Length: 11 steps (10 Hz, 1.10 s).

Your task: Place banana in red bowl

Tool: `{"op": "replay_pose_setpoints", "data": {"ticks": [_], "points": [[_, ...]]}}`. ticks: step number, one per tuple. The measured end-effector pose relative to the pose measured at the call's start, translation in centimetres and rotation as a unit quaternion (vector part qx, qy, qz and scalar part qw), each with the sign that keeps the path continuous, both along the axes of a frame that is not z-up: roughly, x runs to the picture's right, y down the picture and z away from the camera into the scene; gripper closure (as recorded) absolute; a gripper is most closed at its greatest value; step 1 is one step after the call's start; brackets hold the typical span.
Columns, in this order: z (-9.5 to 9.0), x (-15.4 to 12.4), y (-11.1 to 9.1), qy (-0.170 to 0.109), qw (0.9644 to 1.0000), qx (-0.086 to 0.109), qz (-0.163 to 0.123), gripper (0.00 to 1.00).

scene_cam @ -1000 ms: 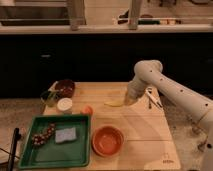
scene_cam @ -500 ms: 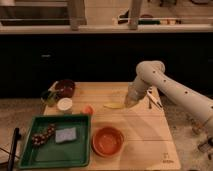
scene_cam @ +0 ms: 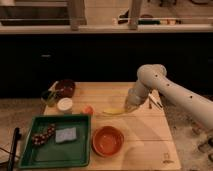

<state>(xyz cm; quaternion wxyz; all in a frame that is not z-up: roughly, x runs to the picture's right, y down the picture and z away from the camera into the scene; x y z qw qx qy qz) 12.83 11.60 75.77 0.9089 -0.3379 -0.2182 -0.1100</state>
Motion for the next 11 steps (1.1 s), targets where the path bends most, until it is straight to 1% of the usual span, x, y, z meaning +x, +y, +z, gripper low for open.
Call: {"op": "replay_pose_setpoints", "data": {"ticks": [2, 3, 4, 5, 6, 9, 11], "points": [[-0.3, -0.3, 0.4, -0.013, 0.9999, -0.005, -0.007, 0.98], [-0.7, -0.3, 0.9, -0.018, 0.9998, -0.007, -0.010, 0.98], [-1.6, -0.4, 1.9, -0.027, 0.9994, -0.011, -0.016, 0.98], [-2.0, -0.7, 2.1, -0.035, 0.9991, -0.011, -0.019, 0.98], [-2.1, -1.0, 2.2, -0.044, 0.9987, -0.011, -0.023, 0.98], [-2.4, -1.9, 2.7, -0.064, 0.9971, -0.020, -0.036, 0.98], [-2.9, -2.6, 3.8, -0.077, 0.9958, -0.028, -0.042, 0.98]]}}
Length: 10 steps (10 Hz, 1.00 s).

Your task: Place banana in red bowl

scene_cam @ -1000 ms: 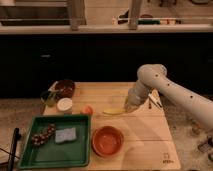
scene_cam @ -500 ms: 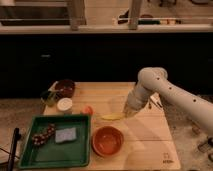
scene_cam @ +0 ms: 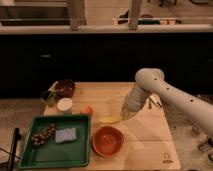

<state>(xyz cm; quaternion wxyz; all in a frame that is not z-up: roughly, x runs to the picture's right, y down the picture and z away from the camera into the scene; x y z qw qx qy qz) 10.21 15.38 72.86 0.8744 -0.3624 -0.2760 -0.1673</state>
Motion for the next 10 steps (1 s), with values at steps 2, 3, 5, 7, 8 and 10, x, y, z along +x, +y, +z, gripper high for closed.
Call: {"op": "replay_pose_setpoints", "data": {"ticks": [2, 3, 5, 7, 8, 10], "points": [[-0.2, -0.8, 0.6, -0.013, 0.9999, -0.004, -0.007, 0.98], [-0.2, -1.0, 0.8, -0.018, 0.9998, -0.006, -0.009, 0.98], [-0.2, -1.8, 1.4, -0.028, 0.9994, -0.012, -0.016, 0.98], [-0.6, -2.2, 2.3, -0.036, 0.9989, -0.019, -0.023, 0.98], [-0.6, -2.4, 2.5, -0.039, 0.9987, -0.022, -0.024, 0.98], [-0.7, -2.9, 3.1, -0.048, 0.9979, -0.027, -0.033, 0.98]]}}
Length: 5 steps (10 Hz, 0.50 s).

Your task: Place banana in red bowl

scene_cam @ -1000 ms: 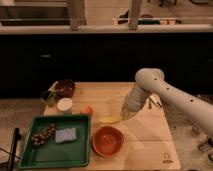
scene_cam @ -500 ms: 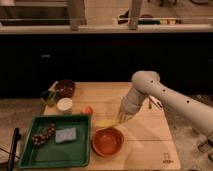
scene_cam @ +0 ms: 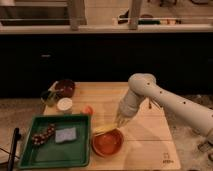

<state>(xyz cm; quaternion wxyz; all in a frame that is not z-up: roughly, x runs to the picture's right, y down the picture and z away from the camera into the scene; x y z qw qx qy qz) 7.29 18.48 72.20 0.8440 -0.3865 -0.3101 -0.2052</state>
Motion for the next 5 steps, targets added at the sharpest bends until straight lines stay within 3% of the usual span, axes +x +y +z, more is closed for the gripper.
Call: {"op": "replay_pose_setpoints", "data": {"ticks": [5], "points": [[-0.3, -0.3, 1.5, -0.013, 0.9997, -0.014, -0.013, 0.98]]}}
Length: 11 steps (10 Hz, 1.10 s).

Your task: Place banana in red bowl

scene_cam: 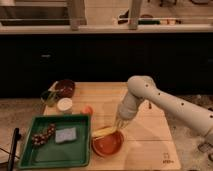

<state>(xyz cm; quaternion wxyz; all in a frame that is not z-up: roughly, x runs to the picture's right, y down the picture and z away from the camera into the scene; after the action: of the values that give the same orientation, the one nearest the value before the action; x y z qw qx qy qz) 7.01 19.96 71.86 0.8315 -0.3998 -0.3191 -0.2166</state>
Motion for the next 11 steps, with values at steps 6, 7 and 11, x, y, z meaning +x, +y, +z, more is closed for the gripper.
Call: {"op": "replay_pose_setpoints", "data": {"ticks": [6, 7, 11], "points": [[-0.4, 0.1, 1.5, -0.020, 0.9997, -0.013, -0.011, 0.98], [-0.5, 0.1, 1.7, -0.023, 0.9996, -0.014, -0.012, 0.98], [-0.6, 0.5, 2.1, -0.034, 0.9992, -0.016, -0.013, 0.98]]}}
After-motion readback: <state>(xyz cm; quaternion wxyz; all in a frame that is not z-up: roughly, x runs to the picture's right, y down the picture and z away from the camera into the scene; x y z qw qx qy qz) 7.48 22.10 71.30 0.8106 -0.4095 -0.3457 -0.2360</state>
